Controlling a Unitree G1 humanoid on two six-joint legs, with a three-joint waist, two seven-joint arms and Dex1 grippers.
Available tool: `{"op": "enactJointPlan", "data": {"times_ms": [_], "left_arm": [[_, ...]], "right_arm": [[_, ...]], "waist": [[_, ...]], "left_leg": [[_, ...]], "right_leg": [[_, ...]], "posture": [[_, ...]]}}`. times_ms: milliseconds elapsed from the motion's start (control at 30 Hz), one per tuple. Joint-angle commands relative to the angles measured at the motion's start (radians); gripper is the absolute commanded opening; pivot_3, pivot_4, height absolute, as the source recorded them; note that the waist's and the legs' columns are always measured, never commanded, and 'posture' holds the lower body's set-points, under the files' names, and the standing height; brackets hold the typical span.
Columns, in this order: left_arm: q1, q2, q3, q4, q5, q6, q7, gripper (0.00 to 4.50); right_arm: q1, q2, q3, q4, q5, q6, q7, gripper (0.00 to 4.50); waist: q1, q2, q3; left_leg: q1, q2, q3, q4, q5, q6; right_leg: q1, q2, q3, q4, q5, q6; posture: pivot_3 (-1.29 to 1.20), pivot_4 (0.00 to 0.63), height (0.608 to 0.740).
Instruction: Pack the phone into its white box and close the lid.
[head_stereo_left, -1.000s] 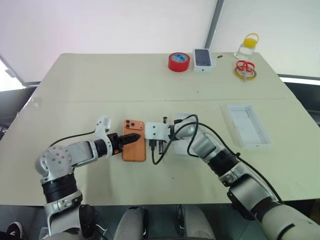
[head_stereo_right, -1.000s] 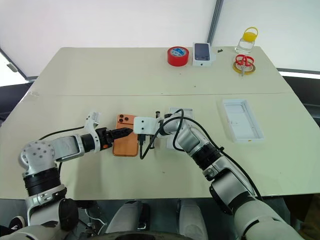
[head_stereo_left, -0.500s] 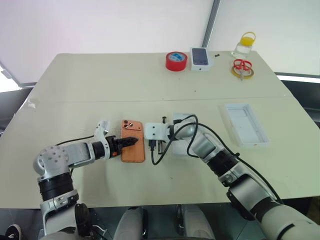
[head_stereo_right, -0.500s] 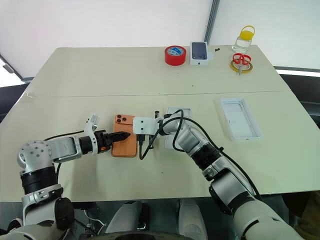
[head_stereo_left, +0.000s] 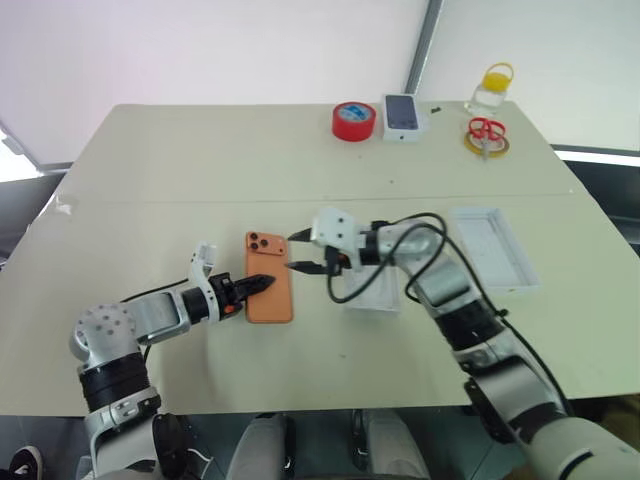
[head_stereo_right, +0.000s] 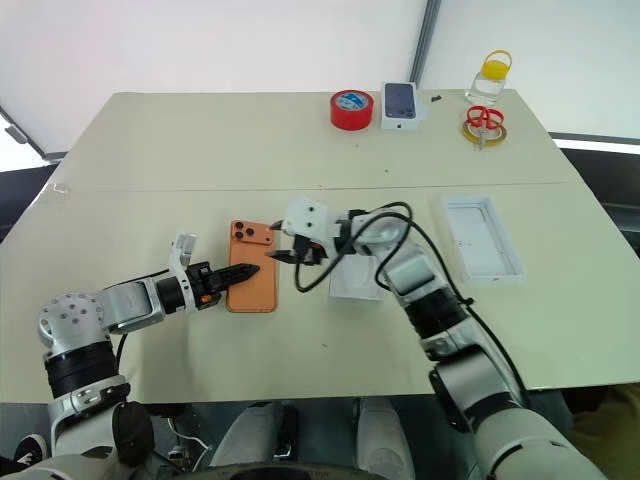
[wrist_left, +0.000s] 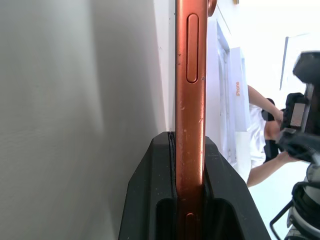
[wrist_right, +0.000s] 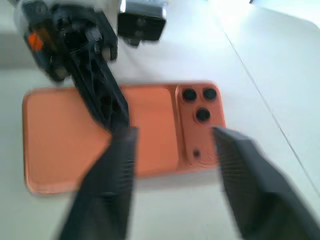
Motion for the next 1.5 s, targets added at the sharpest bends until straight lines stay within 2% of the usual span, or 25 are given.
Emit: {"op": "enactJointPlan", "data": {"times_ms": [33, 200, 333, 467, 533, 800, 900, 1000, 1033, 1233, 1500], "left_arm": [[-0.008, 0.058, -0.073, -0.1, 0.041, -0.132, -0.076, 0.0], [-0.032, 0.085, -0.109, -0.057, 0.059, -0.215, -0.134, 0.0], [-0.049, 0.103, -0.147, -0.008, 0.095, -0.259, -0.154, 0.0], [-0.073, 0.114, -0.169, 0.023, 0.105, -0.277, -0.177, 0.0], [-0.083, 0.112, -0.173, 0.033, 0.103, -0.281, -0.183, 0.0], [-0.095, 0.122, -0.16, 0.045, 0.098, -0.272, -0.191, 0.0], [-0.094, 0.115, -0.161, 0.044, 0.095, -0.272, -0.187, 0.0], [-0.091, 0.112, -0.171, 0.034, 0.105, -0.28, -0.182, 0.0], [-0.091, 0.109, -0.168, 0.034, 0.101, -0.276, -0.179, 0.0], [-0.107, 0.096, -0.139, 0.031, 0.071, -0.25, -0.159, 0.0], [-0.256, -0.043, -0.007, 0.054, -0.073, -0.186, 0.038, 0.0]], "right_arm": [[0.091, -0.097, -0.058, -0.154, 0.064, -0.033, 0.056, 3.35], [0.267, -0.238, -0.119, -0.313, 0.143, -0.021, 0.108, 3.35], [0.37, -0.328, -0.139, -0.333, 0.1, -0.108, 0.094, 3.35], [0.385, -0.344, -0.121, -0.317, 0.083, -0.127, 0.073, 3.35], [0.383, -0.337, -0.116, -0.308, 0.068, -0.133, 0.05, 2.83], [0.402, -0.347, -0.113, -0.304, 0.054, -0.127, 0.026, 2.83], [0.399, -0.345, -0.106, -0.285, 0.046, -0.125, 0.021, 1.96], [0.398, -0.349, -0.093, -0.268, 0.023, -0.139, 0.015, 0.4], [0.402, -0.352, -0.09, -0.268, 0.027, -0.136, 0.026, 0.04], [0.395, -0.345, -0.09, -0.303, 0.059, -0.099, 0.043, 0.04], [0.318, -0.285, -0.053, -0.332, 0.05, -0.052, 0.018, 0.04]], "waist": [[-0.003, -0.002, 0.002], [-0.005, -0.003, 0.003], [-0.002, -0.006, 0.006], [-0.002, -0.009, 0.008], [-0.001, -0.009, 0.009], [0.001, -0.01, 0.01], [0.001, -0.011, 0.01], [0.001, -0.011, 0.01], [0.001, -0.01, 0.01], [0.001, -0.011, 0.01], [0.005, -0.013, 0.012]], "left_leg": [[0.0, 0.0, 0.0, -0.001, 0.0, 0.0], [0.0, 0.001, 0.003, -0.005, 0.0, -0.001], [0.001, 0.002, 0.004, -0.005, 0.001, -0.001], [0.0, 0.002, 0.004, -0.004, 0.001, -0.001], [0.0, 0.003, 0.004, -0.004, 0.001, -0.001], [0.0, 0.002, 0.004, -0.004, 0.001, -0.001], [0.0, 0.002, 0.004, -0.004, 0.001, -0.001], [0.0, 0.003, 0.004, -0.004, 0.001, -0.001], [0.0, 0.003, 0.004, -0.004, 0.001, -0.001], [0.0, 0.003, 0.004, -0.004, 0.001, -0.001], [-0.001, 0.003, 0.003, -0.004, 0.001, -0.001]], "right_leg": [[0.0, 0.0, 0.0, -0.001, 0.0, -0.001], [-0.003, 0.0, 0.001, -0.001, -0.001, -0.001], [-0.003, 0.001, 0.001, -0.001, -0.002, -0.001], [-0.003, 0.001, 0.001, -0.002, -0.003, 0.001], [-0.003, 0.001, 0.001, -0.002, -0.003, 0.001], [-0.003, 0.0, 0.001, -0.003, -0.003, 0.001], [-0.003, 0.0, 0.001, -0.003, -0.003, 0.001], [-0.003, 0.0, 0.001, -0.004, -0.003, 0.001], [-0.003, 0.0, 0.001, -0.003, -0.003, 0.001], [-0.003, 0.0, 0.001, -0.004, -0.003, 0.001], [-0.003, 0.0, 0.001, -0.003, -0.001, 0.004]], "posture": [[0.0, 0.15, 0.739], [0.0, 0.15, 0.739], [0.0, 0.15, 0.739], [0.0, 0.15, 0.739], [0.0, 0.15, 0.739], [0.0, 0.15, 0.739], [0.0, 0.15, 0.739], [0.0, 0.15, 0.739], [0.0, 0.15, 0.739], [0.0, 0.15, 0.739], [0.0, 0.15, 0.739]]}}
